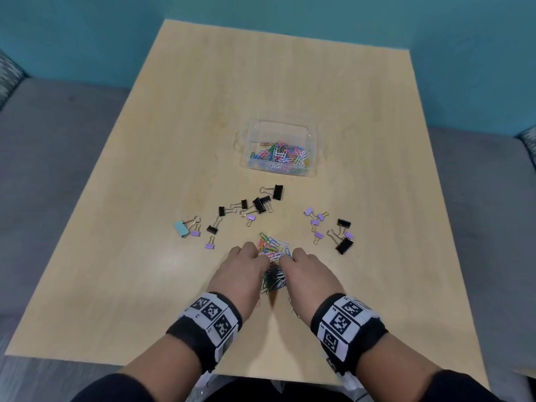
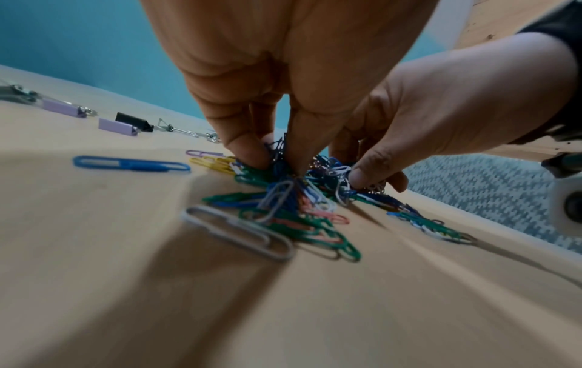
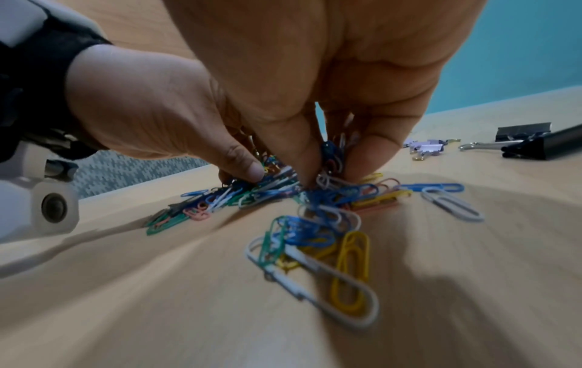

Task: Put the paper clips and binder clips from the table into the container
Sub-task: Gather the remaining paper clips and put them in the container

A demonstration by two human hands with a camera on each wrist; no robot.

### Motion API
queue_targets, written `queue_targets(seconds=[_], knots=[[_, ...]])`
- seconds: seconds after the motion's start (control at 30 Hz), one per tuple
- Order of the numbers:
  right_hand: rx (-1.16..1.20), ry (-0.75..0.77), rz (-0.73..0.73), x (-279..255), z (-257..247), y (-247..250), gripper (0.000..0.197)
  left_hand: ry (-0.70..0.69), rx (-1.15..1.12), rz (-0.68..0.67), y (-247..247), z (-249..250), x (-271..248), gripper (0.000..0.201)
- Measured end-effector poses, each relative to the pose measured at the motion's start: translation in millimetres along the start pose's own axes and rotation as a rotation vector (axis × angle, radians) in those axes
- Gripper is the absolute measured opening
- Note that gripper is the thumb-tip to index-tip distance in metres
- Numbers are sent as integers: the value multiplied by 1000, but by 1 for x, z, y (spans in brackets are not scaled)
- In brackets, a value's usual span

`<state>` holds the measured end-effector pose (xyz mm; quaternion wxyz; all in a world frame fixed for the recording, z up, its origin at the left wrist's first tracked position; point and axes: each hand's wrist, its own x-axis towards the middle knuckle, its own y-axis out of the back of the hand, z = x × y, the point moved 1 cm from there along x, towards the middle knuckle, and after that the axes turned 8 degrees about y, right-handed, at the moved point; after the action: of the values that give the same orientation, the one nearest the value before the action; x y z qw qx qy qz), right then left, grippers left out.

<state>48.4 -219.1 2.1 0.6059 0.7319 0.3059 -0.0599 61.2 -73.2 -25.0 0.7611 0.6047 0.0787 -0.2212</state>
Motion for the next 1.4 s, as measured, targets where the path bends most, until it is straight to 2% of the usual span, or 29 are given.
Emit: queue_targets(seconds=[0.2,0.27,0.33,0.43,0.5,0.57,0.63,0.73,0.8,0.93,1.03,1.1,1.17,1.3,1.4], knots=[[113,-39,34,4,8,0,24,12,-49,9,-1,-5,3,33],[189,-46,30,5,13,4,13,13,-72,6,1,-6,3,24],[288,-36,17,6,20,7,3,34,-136,21,6,-7,4,12],[521,-60,-2,7,33,12,8,90,-284,-46,20,-9,4,14],[765,-119,3,10,41,18,13,179,-521,-130,32,-11,8,14],[1027,-179,11,18,50,29,16,288,-888,-220,43,-14,19,18],[1184,-210,50,33,61,44,19,347,-1081,-258,59,-16,36,13],[1288,-197,173,68,77,76,25,358,-1266,-220,93,-11,79,12],[1281,-203,279,94,87,102,27,365,-1342,-127,116,-7,115,16],[1073,-225,441,137,99,145,26,335,-1300,28,146,2,173,21],[975,-242,428,151,99,155,15,335,-1205,45,151,10,191,13],[861,-267,393,150,102,157,35,353,-1125,34,151,10,186,11],[652,-255,387,134,104,156,48,358,-1015,27,147,2,172,24],[458,-178,329,70,91,119,35,247,-748,44,122,-18,113,34],[336,-58,108,20,69,65,36,140,-369,-80,81,-26,49,43]])
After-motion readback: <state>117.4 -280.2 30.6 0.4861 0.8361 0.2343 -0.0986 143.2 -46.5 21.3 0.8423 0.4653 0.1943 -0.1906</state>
